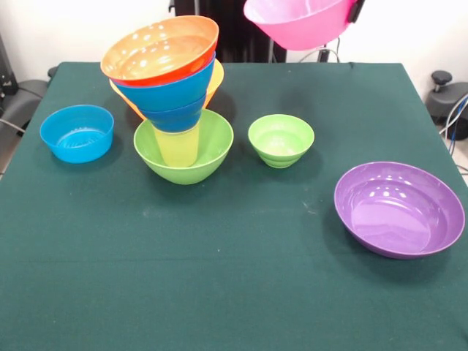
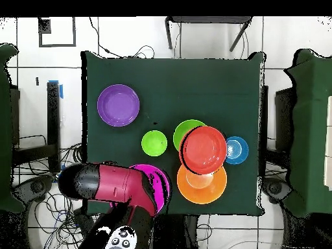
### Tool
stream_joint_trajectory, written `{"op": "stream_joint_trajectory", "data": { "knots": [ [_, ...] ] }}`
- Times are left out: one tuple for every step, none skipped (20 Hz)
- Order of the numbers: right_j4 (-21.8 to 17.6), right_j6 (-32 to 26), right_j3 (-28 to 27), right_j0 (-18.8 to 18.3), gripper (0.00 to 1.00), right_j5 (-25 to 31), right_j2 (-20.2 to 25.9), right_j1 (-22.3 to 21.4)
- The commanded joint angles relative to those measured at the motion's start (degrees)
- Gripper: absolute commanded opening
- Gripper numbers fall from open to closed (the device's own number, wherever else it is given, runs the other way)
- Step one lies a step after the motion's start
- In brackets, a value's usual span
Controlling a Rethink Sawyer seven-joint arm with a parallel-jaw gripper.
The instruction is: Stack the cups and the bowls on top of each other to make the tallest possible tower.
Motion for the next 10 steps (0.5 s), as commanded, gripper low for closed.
{"op": "stream_joint_trajectory", "data": {
  "knots": [
    [-6.07,3.61,-9.81,1.32,0.00,11.35,-0.91,-2.46],
    [-6.56,3.12,-10.11,1.18,0.00,11.59,-1.19,-2.65],
    [-6.99,2.53,-10.41,0.91,0.00,11.82,-1.34,-2.86],
    [-7.22,1.68,-10.45,0.33,0.00,12.09,-1.19,-3.21],
    [-7.58,0.83,-10.72,-0.21,0.00,12.54,-1.17,-3.58],
    [-7.78,0.06,-10.83,-0.79,0.00,13.20,-0.98,-4.10],
    [-8.04,-0.63,-11.19,-1.26,0.00,14.04,-0.90,-4.53],
    [-8.35,-1.23,-11.75,-1.69,0.00,15.23,-0.88,-5.00],
    [-8.65,-1.84,-12.31,-2.11,0.00,16.42,-0.85,-5.48],
    [-9.03,-2.40,-12.88,-2.50,0.00,17.54,-0.83,-5.92]
  ]
}}
